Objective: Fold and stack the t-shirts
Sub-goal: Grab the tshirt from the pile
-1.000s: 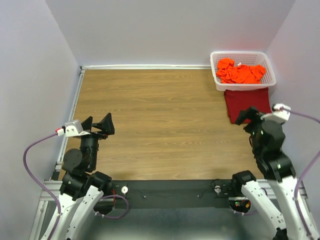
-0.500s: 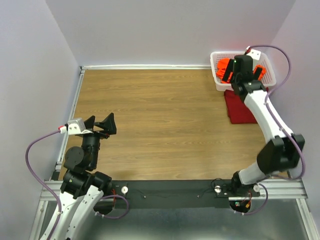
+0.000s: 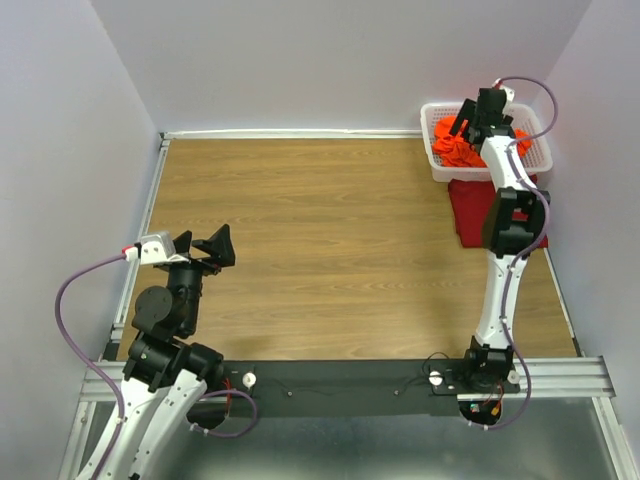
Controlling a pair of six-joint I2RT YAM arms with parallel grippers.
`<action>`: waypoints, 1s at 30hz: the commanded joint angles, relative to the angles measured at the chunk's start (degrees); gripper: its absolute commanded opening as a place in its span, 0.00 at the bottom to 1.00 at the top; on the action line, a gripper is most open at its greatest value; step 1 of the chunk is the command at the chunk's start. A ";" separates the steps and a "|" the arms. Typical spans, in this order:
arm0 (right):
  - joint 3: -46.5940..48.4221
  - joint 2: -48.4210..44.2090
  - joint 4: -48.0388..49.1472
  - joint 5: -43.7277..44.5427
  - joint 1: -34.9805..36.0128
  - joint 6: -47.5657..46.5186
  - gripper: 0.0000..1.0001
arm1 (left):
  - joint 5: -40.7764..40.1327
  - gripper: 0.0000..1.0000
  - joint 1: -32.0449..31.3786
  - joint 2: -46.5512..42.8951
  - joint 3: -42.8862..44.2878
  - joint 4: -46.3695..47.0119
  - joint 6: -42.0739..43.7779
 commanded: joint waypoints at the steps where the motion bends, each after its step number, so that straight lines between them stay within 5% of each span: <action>1: 8.54 8.00 -0.44 -6.63 -0.65 1.30 0.96 | -1.60 0.98 0.26 0.76 -0.25 -0.05 0.21; 6: 11.28 14.08 0.35 -7.60 -0.91 2.27 0.91 | -1.34 0.98 0.26 1.11 -0.34 0.22 0.38; 8: 10.93 15.22 0.88 -8.39 -0.91 2.10 0.78 | -1.42 0.98 0.26 1.20 -0.34 0.22 0.30; 11: 10.58 14.79 1.58 -9.88 -0.91 1.22 0.44 | -1.42 0.98 0.26 1.20 -0.34 0.13 0.30; 12: 10.49 14.35 1.67 -9.62 -0.91 0.35 0.21 | -1.42 0.98 0.26 1.11 -0.43 0.21 0.30; 15: 9.44 10.75 2.02 -8.66 -0.91 -1.59 0.01 | -1.07 0.98 0.26 0.94 -0.43 0.13 0.38; 23: 2.85 -7.16 2.46 -6.72 0.49 -8.27 0.01 | -0.28 0.99 0.26 -0.03 -0.52 0.48 0.56; 30: -0.49 -25.62 2.29 -16.89 6.80 -8.89 0.00 | -0.45 0.98 0.35 -2.93 -0.69 0.39 0.38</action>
